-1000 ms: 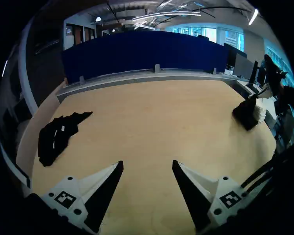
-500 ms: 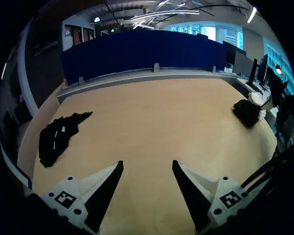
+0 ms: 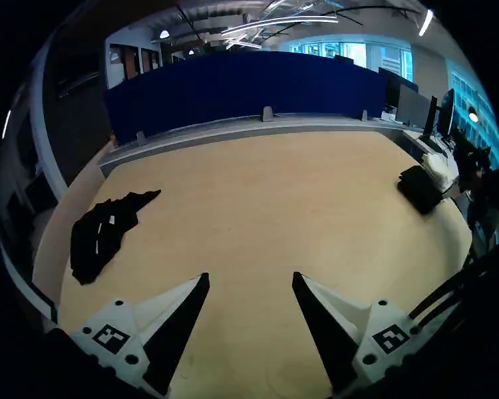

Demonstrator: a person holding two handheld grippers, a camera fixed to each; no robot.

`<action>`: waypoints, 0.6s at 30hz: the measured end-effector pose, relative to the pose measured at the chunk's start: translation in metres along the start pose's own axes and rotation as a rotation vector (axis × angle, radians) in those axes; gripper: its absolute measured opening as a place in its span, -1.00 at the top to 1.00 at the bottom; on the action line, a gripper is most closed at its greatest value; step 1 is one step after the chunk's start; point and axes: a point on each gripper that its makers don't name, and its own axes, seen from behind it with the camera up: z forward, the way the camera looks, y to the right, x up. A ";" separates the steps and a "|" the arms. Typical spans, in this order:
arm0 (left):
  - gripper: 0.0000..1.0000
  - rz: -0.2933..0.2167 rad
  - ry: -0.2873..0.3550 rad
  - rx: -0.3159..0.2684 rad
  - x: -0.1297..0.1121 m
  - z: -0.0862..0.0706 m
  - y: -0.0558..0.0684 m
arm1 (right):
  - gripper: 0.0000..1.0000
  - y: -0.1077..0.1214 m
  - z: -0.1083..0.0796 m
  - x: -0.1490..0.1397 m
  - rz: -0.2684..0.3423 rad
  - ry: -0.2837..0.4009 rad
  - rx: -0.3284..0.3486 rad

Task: Fold towel

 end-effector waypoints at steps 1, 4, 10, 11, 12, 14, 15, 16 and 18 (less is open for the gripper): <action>-0.85 0.000 0.000 0.001 0.000 0.000 0.000 | 0.92 0.000 0.002 -0.001 0.008 -0.002 -0.004; -0.85 0.000 -0.001 0.002 -0.001 -0.001 -0.001 | 0.91 0.002 0.006 -0.004 0.032 -0.005 -0.017; -0.85 0.010 0.000 0.003 0.000 -0.002 -0.001 | 0.91 0.003 0.010 -0.002 0.058 0.000 -0.034; -0.85 0.010 0.001 0.003 0.000 -0.003 -0.001 | 0.91 0.003 0.010 -0.002 0.057 0.001 -0.035; -0.85 0.011 0.001 0.002 0.000 -0.003 -0.001 | 0.91 0.003 0.009 -0.002 0.057 0.002 -0.036; -0.85 0.010 0.001 0.001 0.000 -0.003 0.000 | 0.90 0.003 0.009 -0.002 0.055 0.005 -0.038; -0.85 0.009 0.001 0.000 0.000 -0.003 0.000 | 0.88 0.003 0.008 -0.002 0.055 0.007 -0.039; -0.85 0.009 0.002 -0.001 0.000 -0.003 0.001 | 0.85 0.002 0.008 -0.002 0.057 0.011 -0.039; -0.85 0.009 0.002 -0.003 0.001 -0.003 0.001 | 0.75 0.002 0.006 0.000 0.060 0.018 -0.039</action>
